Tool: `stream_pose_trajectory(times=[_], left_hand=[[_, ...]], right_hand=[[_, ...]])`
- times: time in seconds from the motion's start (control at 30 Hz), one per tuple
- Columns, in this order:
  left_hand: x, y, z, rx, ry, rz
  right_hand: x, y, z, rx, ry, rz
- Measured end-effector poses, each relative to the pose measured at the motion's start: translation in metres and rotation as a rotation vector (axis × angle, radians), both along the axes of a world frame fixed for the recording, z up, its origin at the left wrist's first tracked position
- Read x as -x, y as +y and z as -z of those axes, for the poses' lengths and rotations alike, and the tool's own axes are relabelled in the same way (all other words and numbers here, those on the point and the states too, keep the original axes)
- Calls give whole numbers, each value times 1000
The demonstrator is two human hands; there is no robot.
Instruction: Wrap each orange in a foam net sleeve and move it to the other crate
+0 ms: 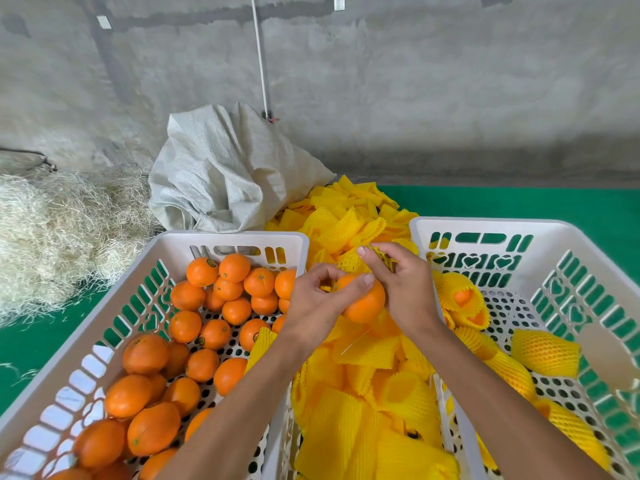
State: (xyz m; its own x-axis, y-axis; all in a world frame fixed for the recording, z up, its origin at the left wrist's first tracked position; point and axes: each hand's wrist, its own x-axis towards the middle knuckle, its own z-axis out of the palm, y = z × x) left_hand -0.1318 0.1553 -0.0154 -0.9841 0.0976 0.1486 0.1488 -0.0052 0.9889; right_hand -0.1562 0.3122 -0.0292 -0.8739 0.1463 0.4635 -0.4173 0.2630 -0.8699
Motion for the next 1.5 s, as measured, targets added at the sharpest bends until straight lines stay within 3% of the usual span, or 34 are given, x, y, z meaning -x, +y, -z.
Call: stream_pose_trajectory(times=[0.13, 0.27, 0.67, 0.8, 1.0, 1.23, 1.5], left_hand=[[3, -4, 1, -19, -36, -75], [9, -8, 3, -124, -79, -210], [13, -9, 4, -218, -43, -443], [14, -7, 7, -196, -2, -490], [15, -7, 9, -126, -41, -498], [13, 1, 6, 21, -21, -336], [9, 6, 7, 112, 76, -431]], right_hand=[[-3, -3, -6, 65, -22, 33], [-6, -4, -17, 247, -70, -69], [-25, -11, -31, 333, -125, -161], [-27, -19, -27, 255, -50, -211], [-23, -29, -16, 188, -169, -143], [-17, -19, -12, -42, -15, 86], [-19, -18, -18, -313, 147, 262]])
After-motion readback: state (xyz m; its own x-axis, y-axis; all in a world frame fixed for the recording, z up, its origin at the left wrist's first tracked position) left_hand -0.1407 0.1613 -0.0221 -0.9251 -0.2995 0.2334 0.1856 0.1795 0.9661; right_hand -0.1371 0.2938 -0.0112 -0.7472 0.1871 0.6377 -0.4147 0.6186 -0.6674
